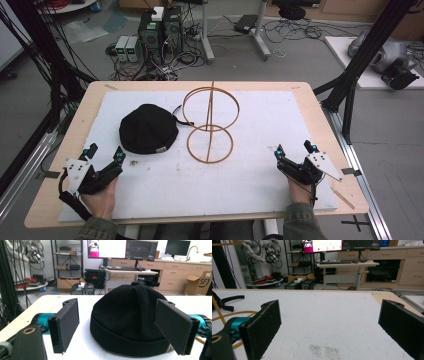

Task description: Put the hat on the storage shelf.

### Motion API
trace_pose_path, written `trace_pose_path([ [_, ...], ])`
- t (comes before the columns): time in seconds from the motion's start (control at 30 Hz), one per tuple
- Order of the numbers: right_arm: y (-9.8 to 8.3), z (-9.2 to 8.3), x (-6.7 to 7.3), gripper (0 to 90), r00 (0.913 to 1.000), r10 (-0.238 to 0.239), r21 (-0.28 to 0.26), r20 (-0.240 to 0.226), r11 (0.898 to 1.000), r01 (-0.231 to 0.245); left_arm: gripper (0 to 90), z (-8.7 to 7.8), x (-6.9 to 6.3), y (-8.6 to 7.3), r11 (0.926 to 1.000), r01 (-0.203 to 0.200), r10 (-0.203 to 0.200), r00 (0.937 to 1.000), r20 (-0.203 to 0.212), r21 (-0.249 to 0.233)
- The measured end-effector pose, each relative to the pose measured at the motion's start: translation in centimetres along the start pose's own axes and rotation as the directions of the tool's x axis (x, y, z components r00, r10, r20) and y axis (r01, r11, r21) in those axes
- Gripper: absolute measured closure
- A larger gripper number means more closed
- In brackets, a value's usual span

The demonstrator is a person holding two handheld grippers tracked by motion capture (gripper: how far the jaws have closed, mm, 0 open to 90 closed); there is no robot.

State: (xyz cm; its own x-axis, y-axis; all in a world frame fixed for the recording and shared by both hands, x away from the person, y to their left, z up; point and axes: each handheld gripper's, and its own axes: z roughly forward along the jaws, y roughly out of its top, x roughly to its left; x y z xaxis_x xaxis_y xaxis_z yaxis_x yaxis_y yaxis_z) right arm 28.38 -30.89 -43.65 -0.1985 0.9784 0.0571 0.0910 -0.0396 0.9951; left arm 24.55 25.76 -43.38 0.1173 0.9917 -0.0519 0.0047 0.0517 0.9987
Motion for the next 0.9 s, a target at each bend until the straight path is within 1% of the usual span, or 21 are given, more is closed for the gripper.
trace_pose_path([
  [0.07,0.02,-0.05,-0.05,3.6,1.0,-0.005,-0.004,0.003,1.0,0.005,20.1,0.04,0.06,-0.02,0.9998,0.012,-0.012,0.9999,-0.011,0.018],
  [0.1,0.03,-0.07,-0.05,3.6,1.0,-0.002,-0.004,-0.001,1.0,0.002,20.1,0.04,0.06,-0.02,0.9998,0.012,-0.012,0.9999,-0.011,0.018],
  [0.13,0.03,-0.09,-0.05,3.6,1.0,0.001,-0.005,0.0,1.0,-0.001,20.2,0.08,0.2,-0.11,0.9991,0.032,-0.032,0.9993,-0.021,0.026],
  [0.17,0.02,-0.12,-0.09,3.6,1.0,-0.004,-0.007,0.002,1.0,0.004,20.9,0.08,0.2,-0.11,0.9991,0.032,-0.032,0.9993,-0.021,0.026],
  [0.2,0.02,-0.16,-0.09,3.6,1.0,0.001,-0.002,0.003,1.0,-0.001,21.3,0.13,0.26,-0.12,0.9983,0.042,-0.041,0.9987,-0.029,0.041],
  [0.27,0.0,-0.17,-0.22,3.6,1.0,-0.004,-0.004,0.005,1.0,0.004,21.4,0.21,0.42,-0.12,0.9946,0.087,-0.086,0.996,-0.025,0.055],
  [0.3,0.0,-0.17,-0.25,3.6,1.0,-0.001,-0.006,0.004,1.0,0.001,21.4,0.19,0.47,-0.08,0.993,0.104,-0.102,0.9943,-0.031,0.056],
  [0.37,-0.01,-0.22,-0.26,3.6,1.0,0.005,-0.001,0.008,1.0,-0.005,21.3,0.19,0.48,-0.04,0.993,0.104,-0.103,0.9943,-0.028,0.055],
  [0.47,-0.02,-0.19,-0.27,3.6,1.0,0.004,0.002,0.006,1.0,-0.004,21.7,0.23,0.48,-0.04,0.9947,0.085,-0.083,0.9959,-0.035,0.057],
  [0.53,-0.02,-0.17,-0.23,3.6,1.0,-0.001,0.003,0.006,1.0,0.001,23.3,0.27,0.49,-0.07,0.9943,0.086,-0.084,0.9957,-0.04,0.062],
  [0.63,0.02,-0.16,-0.2,3.5,1.0,-0.003,0.002,0.007,1.0,0.003,23.1,0.39,0.61,-0.14,0.9935,0.093,-0.091,0.9949,-0.044,0.065],
  [0.73,0.04,0.0,-0.29,3.5,1.0,0.0,0.003,0.005,1.0,0.0,23.0,0.43,0.66,-0.17,0.9948,0.081,-0.077,0.9952,-0.061,0.062],
  [0.8,0.01,0.09,-0.26,3.5,1.0,-0.004,0.008,0.004,1.0,0.004,22.5,0.48,0.7,-0.17,0.9946,0.084,-0.08,0.9949,-0.062,0.061],
  [0.9,-0.02,0.11,-0.18,3.5,1.0,-0.004,0.012,0.004,1.0,0.004,20.9,0.6,0.8,-0.1,0.9937,0.084,-0.079,0.9948,-0.064,0.075],
])
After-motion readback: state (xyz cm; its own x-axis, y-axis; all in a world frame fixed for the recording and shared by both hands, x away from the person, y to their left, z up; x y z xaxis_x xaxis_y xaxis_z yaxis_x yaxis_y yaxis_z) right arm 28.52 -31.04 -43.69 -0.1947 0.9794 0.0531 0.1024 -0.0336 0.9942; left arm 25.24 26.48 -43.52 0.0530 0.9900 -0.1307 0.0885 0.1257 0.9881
